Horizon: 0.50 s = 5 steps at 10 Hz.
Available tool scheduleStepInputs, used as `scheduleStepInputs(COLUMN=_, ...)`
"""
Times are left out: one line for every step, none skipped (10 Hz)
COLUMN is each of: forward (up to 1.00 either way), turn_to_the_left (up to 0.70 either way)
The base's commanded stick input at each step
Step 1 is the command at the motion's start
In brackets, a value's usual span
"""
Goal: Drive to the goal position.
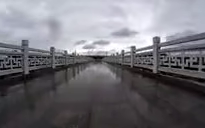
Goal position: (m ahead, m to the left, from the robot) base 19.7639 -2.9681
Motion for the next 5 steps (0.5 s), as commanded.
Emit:
scheduleStepInputs(forward=0.53, turn_to_the_left=0.0)
scheduleStepInputs(forward=0.53, turn_to_the_left=0.0)
scheduleStepInputs(forward=0.53, turn_to_the_left=0.0)
scheduleStepInputs(forward=0.53, turn_to_the_left=0.0)
scheduleStepInputs(forward=0.53, turn_to_the_left=0.0)
